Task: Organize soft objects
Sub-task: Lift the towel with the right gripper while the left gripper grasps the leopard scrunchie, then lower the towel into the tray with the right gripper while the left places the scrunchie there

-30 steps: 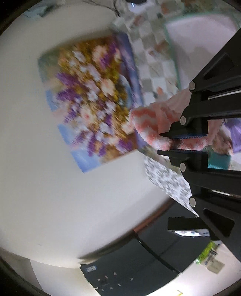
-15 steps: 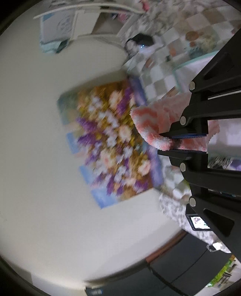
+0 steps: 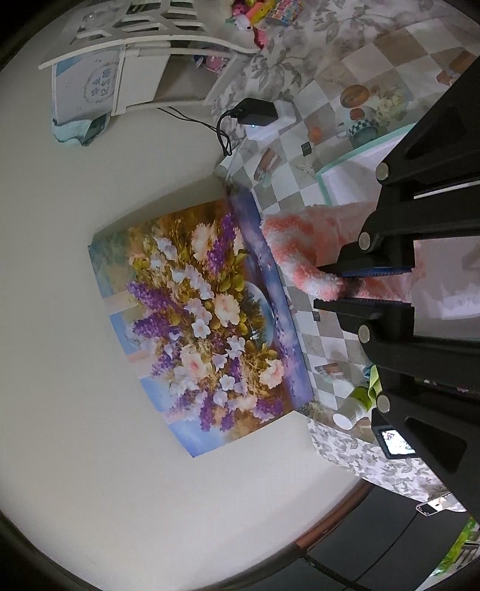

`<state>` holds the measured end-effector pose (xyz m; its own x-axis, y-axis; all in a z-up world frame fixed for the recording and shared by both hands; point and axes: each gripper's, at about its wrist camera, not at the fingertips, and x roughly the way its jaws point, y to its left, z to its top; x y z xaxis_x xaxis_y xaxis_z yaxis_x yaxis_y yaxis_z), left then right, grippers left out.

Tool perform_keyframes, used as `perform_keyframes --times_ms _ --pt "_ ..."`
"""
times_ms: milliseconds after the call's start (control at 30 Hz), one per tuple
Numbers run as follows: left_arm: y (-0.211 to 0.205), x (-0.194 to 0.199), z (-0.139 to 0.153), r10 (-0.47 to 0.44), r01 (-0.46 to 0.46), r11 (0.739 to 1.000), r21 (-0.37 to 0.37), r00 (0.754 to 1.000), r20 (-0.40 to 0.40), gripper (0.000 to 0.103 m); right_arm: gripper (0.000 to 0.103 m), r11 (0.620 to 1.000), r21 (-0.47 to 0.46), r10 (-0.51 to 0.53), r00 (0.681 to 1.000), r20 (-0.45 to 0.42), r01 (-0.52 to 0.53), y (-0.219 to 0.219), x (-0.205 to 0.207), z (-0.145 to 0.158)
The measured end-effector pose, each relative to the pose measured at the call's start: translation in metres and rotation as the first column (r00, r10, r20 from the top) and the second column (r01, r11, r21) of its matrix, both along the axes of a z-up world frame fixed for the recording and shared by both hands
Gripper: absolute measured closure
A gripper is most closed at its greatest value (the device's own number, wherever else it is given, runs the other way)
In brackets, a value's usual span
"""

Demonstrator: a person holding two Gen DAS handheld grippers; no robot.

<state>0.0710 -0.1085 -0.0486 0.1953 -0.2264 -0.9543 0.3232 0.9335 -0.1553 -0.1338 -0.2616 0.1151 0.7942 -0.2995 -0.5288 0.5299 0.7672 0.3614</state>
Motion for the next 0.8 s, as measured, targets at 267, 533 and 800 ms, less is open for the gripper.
perform_keyframes --times_ms 267,533,800 --pt "0.01 -0.003 0.013 0.032 -0.031 0.999 -0.029 0.999 0.026 0.094 0.093 1.0 0.012 -0.001 1.0 -0.002 0.001 -0.003 -0.001 -0.002" --pt "0.016 -0.012 0.065 0.011 0.008 0.99 -0.144 0.991 0.131 0.094 0.093 1.0 -0.005 -0.024 0.999 0.021 0.025 -0.004 -0.009 0.004" --pt "-0.005 -0.047 0.117 -0.135 0.21 0.942 -0.26 0.951 0.278 0.094 0.093 0.993 -0.077 -0.083 0.994 0.071 0.089 -0.003 -0.03 0.026"
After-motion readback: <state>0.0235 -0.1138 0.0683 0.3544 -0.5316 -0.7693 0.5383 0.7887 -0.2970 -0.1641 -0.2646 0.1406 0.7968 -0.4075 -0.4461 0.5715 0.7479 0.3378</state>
